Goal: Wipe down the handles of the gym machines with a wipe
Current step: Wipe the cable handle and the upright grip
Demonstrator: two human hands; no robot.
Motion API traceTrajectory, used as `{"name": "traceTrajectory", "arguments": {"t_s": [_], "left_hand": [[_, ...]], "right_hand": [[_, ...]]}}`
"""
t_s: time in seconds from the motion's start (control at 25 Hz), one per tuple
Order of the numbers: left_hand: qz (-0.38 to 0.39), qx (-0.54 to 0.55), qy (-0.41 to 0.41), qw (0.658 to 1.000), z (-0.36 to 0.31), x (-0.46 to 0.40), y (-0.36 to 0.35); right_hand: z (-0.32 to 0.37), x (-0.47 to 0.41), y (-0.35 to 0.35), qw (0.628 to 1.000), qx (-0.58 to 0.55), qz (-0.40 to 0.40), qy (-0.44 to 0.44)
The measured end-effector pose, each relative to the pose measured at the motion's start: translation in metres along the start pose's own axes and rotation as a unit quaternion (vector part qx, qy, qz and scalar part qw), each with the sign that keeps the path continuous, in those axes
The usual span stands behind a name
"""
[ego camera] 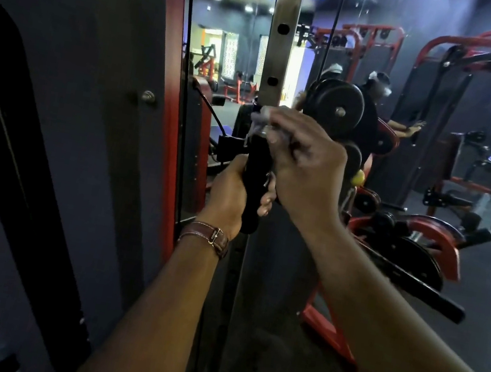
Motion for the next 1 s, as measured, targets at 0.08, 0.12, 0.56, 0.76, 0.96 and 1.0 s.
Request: {"name": "traceTrajectory", "arguments": {"t_s": [0.08,0.12,0.56,0.76,0.96,1.0], "left_hand": [[-0.013,-0.014,0.006,1.0,-0.003,0.0,-0.002],[-0.015,-0.016,0.014,1.0,-0.004,0.0,-0.003],[-0.041,-0.117,-0.018,0.992,-0.002,0.011,0.004],[-0.062,-0.172,-0.114,0.977,0.025,0.031,0.013],[-0.108,-0.191,-0.18,0.959,0.051,0.042,0.032],[-0.111,-0.202,-0.199,0.952,0.055,0.045,0.033]], "right_hand": [[0.016,-0.003,-0.005,0.977,0.097,0.023,0.188],[0.026,-0.017,-0.01,0.964,0.142,0.075,0.211],[-0.012,0.023,-0.002,0.897,-0.237,-0.002,-0.372],[-0.018,-0.011,-0.017,0.894,-0.263,0.025,-0.362],[-0.054,0.035,-0.019,0.887,-0.199,0.197,-0.368],[-0.059,0.049,-0.016,0.893,-0.185,0.196,-0.36]]}}
Point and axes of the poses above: each hand's wrist, its own x-axis away from the middle knuckle, its own y-axis out of the back of the hand, z = x × y, the point moved 4 cm from there along -x, towards the middle knuckle, and after that the axes turned 15 degrees about -y, right-handed, at the moved point
